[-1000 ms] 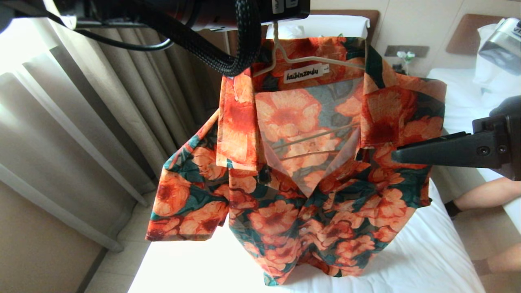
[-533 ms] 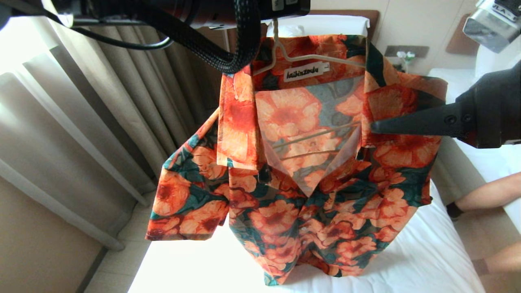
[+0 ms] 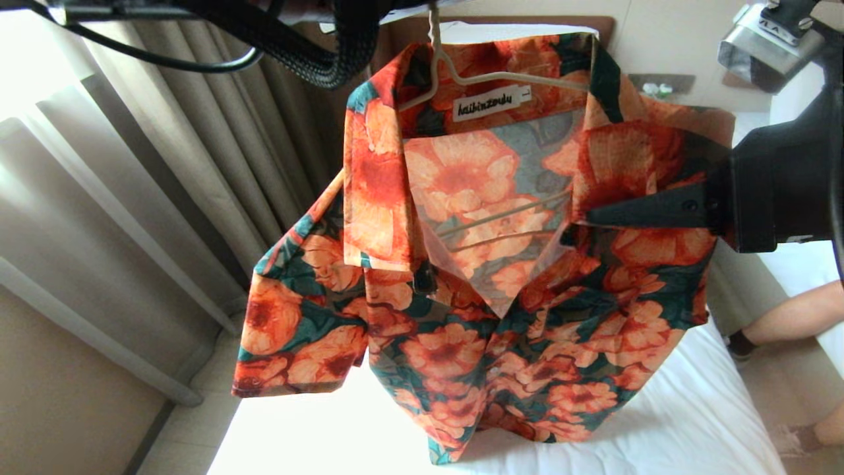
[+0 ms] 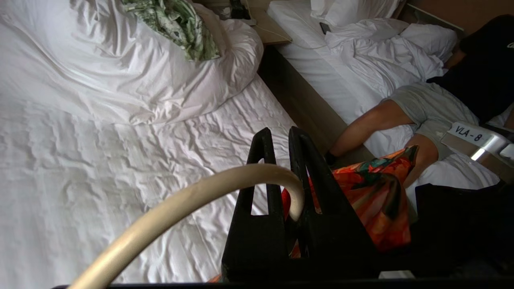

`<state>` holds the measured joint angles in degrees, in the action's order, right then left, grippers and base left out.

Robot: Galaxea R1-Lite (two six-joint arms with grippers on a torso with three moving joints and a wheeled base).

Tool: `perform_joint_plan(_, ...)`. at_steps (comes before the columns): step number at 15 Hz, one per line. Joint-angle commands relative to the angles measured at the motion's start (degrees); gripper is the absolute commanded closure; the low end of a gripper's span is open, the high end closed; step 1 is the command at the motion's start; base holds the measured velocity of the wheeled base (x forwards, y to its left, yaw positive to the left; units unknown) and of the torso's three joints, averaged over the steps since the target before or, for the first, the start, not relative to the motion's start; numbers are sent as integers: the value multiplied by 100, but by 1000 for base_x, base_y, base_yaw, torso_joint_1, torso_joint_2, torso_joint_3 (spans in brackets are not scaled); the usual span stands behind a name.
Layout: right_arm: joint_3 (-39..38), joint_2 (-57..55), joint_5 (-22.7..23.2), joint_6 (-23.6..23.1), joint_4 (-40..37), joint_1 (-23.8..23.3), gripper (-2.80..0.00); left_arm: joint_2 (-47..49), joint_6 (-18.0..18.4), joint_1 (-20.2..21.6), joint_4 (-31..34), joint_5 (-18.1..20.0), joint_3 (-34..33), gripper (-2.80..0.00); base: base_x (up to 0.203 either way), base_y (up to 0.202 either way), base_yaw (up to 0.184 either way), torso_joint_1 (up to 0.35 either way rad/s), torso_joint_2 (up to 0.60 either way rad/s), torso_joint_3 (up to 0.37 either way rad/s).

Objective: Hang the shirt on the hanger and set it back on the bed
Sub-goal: Take the clothes hanger out of the clothes

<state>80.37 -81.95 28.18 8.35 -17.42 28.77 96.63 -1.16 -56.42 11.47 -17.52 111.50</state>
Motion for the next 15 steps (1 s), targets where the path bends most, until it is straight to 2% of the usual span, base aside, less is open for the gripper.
perform_joint_plan(1, -13, 124, -76, 189, -13, 12, 0, -31, -7, 8, 17, -17, -15, 0, 0, 0, 0, 0, 0, 0)
perform_joint_plan(6, -34, 774, -407, 790, -36, -209, 0, -235, -135, 5, 101, -15, -413, 0, 0, 0, 0, 0, 0, 0)
perform_joint_plan(11, -57, 1005, -488, 1018, -163, -1105, 0, -447, -248, 38, 101, -9, -1072, 0, 0, 0, 0, 0, 0, 0)
perform_joint_plan(13, -44, 999, -481, 1050, -157, -1524, 0, -572, -430, 25, 88, -14, -1395, 0, 0, 0, 0, 0, 0, 0)
perform_joint_plan(15, -44, 1022, -480, 1047, -192, -1690, 0, -779, -602, -1, 70, -11, -1802, 0, 0, 0, 0, 0, 0, 0)
